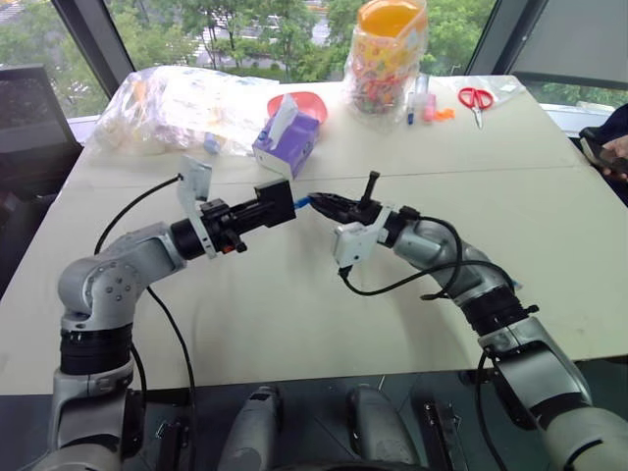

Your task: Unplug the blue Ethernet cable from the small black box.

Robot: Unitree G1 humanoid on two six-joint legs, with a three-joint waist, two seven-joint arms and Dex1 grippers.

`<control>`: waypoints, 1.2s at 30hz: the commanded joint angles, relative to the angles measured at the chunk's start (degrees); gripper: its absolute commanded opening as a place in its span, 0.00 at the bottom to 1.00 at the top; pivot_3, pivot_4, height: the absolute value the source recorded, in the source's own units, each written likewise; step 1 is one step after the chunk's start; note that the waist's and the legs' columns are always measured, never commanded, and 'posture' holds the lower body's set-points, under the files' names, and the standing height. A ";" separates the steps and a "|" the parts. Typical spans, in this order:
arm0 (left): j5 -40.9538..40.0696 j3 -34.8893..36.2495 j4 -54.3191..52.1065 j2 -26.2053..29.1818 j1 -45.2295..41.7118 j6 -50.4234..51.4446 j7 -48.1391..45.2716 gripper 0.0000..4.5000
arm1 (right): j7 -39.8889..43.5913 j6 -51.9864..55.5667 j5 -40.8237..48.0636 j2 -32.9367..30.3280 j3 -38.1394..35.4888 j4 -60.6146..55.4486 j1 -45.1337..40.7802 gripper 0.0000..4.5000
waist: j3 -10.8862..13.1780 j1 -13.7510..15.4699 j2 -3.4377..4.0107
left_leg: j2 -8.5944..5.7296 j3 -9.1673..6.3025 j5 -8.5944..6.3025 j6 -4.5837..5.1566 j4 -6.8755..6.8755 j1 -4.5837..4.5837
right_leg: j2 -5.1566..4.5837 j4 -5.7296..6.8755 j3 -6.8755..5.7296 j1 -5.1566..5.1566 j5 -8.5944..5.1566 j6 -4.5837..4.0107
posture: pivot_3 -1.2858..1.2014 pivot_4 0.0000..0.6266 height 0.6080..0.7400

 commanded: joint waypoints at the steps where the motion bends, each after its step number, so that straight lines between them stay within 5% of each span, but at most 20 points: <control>1: 0.84 -0.71 -1.04 1.49 0.23 -1.31 -2.91 0.11 | 12.57 8.16 14.40 0.89 -1.64 -3.71 -1.84 0.44 | 0.00 -0.02 0.00 | 0.00 0.00 0.00 0.00 0.00 0.00 | 0.00 0.00 0.00 0.01 0.00 0.00 | 0.52 0.24 0.90; 5: 1.02 -0.52 -1.80 3.85 1.21 -1.52 -6.66 0.11 | 29.02 24.01 29.03 -0.39 -2.87 -8.30 -3.49 0.91 | 0.02 -0.04 0.02 | 0.01 -0.01 0.00 0.01 0.00 0.01 | 0.00 0.00 0.00 0.01 0.00 0.01 | 0.52 0.24 0.90; 13: -0.29 -0.43 -4.30 8.97 4.26 -3.60 -17.27 0.11 | 48.71 55.69 48.40 -3.23 -3.44 -17.30 -4.49 0.91 | 0.03 0.08 0.03 | 0.02 -0.01 -0.01 0.01 -0.02 0.01 | -0.01 -0.03 -0.03 0.00 -0.02 -0.03 | 0.52 0.24 0.90; 20: -0.22 0.05 -5.14 9.22 4.10 -4.10 -18.15 0.11 | 49.23 77.59 55.26 -1.79 -3.90 -17.03 -8.48 0.91 | 0.04 0.07 0.03 | 0.03 -0.01 -0.01 0.01 -0.01 -0.01 | -0.02 -0.03 -0.03 -0.04 -0.04 -0.07 | 0.52 0.24 0.90; 27: -0.57 0.35 -5.56 9.60 4.59 -4.07 -18.97 0.11 | 50.21 83.56 58.15 -1.40 -5.18 -17.53 -9.49 0.91 | 0.04 0.11 0.03 | 0.02 -0.01 -0.01 0.01 -0.01 -0.23 | -0.01 -0.05 -0.04 -0.21 -0.03 -0.04 | 0.52 0.24 0.90; 30: -0.44 0.36 -5.43 9.80 4.60 -4.15 -19.57 0.11 | 50.15 84.97 58.90 -0.90 -5.76 -16.83 -10.08 0.74 | 0.04 0.08 0.03 | 0.02 -0.01 -0.01 0.01 -0.01 -0.23 | -0.01 -0.05 -0.05 -0.21 -0.03 -0.05 | 0.52 0.24 0.90; 33: -0.37 0.29 -5.39 9.92 4.50 -4.14 -20.14 0.11 | 49.95 86.17 59.22 -0.58 -5.92 -16.71 -10.53 0.40 | 0.04 0.04 0.03 | 0.02 -0.01 -0.01 0.01 -0.01 -0.23 | -0.01 -0.04 -0.05 -0.22 -0.03 -0.04 | 0.52 0.24 0.90; 36: -0.36 0.28 -5.46 9.91 4.43 -4.08 -20.48 0.11 | 50.04 88.27 60.29 -0.25 -6.41 -16.70 -11.25 0.40 | 0.04 0.03 0.03 | 0.02 -0.01 -0.01 0.01 -0.01 -0.23 | -0.01 -0.04 -0.05 -0.22 -0.03 -0.04 | 0.52 0.24 0.90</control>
